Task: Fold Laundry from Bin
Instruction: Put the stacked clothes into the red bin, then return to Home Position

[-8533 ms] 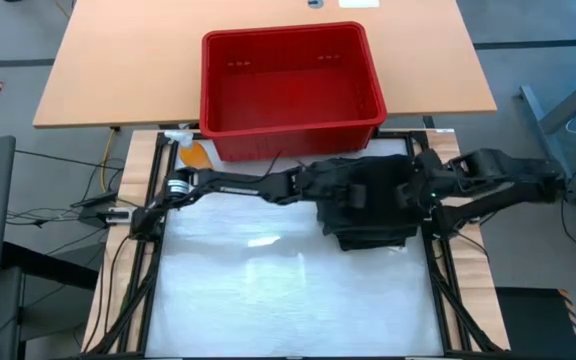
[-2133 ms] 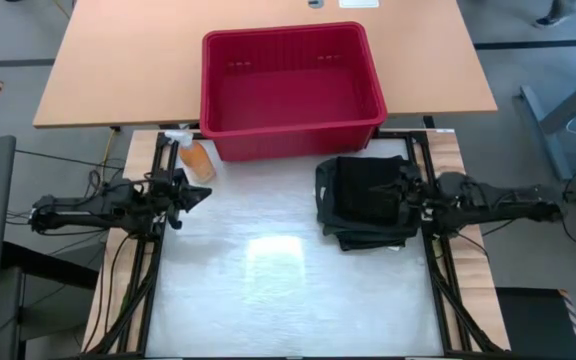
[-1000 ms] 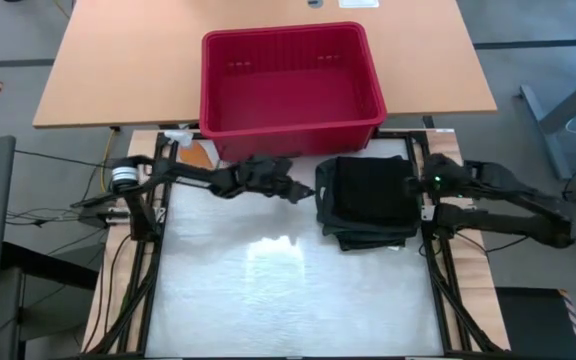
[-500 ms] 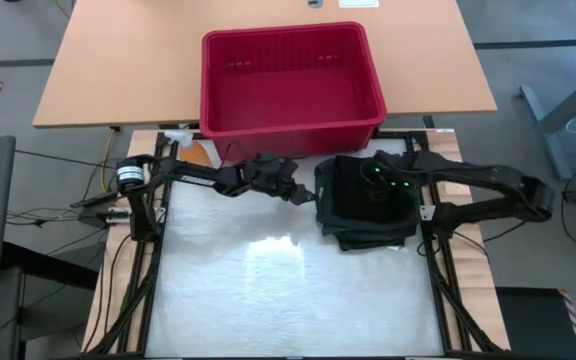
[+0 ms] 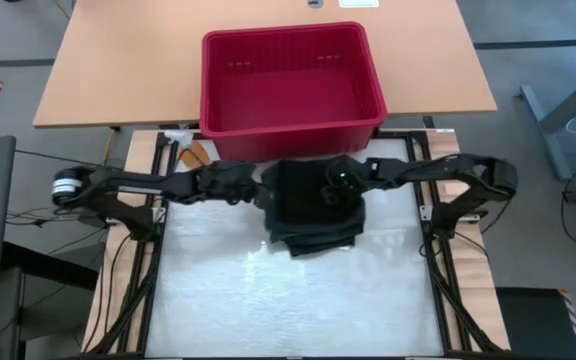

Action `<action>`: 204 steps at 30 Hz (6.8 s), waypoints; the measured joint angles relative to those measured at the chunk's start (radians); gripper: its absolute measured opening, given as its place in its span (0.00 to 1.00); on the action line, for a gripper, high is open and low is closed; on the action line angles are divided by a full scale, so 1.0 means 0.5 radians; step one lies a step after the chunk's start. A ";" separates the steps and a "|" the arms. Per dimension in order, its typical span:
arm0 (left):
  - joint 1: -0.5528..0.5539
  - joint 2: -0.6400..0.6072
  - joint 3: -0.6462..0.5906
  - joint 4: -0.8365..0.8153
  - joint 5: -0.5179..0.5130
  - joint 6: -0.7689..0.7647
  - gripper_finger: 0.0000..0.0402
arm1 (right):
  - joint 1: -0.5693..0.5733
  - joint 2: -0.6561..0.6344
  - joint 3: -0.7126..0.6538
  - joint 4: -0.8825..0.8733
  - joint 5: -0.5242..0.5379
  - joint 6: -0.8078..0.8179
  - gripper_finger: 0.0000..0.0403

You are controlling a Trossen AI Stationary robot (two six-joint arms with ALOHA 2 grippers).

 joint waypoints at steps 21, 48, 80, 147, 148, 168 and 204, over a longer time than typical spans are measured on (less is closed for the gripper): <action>-0.229 -0.253 -0.336 -0.195 -0.468 -0.325 0.65 | 0.138 -0.425 0.550 -0.878 0.274 -0.210 0.66; -0.155 0.493 -0.660 0.769 -0.239 -0.744 0.69 | 0.554 -0.974 -1.086 0.673 0.669 0.859 0.66; -0.120 1.003 -0.112 0.865 0.298 -0.533 0.19 | 0.685 0.078 -0.756 1.616 0.503 0.675 0.29; 1.560 1.343 2.249 -1.106 0.698 0.800 0.18 | -1.165 1.043 2.125 0.170 -0.392 -1.064 0.29; 1.587 1.393 2.274 -1.101 0.732 0.802 0.18 | -1.169 1.119 2.199 0.147 -0.395 -1.053 0.29; 1.628 1.653 2.332 -1.490 0.238 1.266 0.32 | -1.223 1.595 2.597 -0.587 -0.070 -1.081 0.38; 1.320 1.135 2.328 -2.016 -0.301 1.475 0.39 | -1.011 0.872 2.596 -1.073 0.182 -1.662 0.35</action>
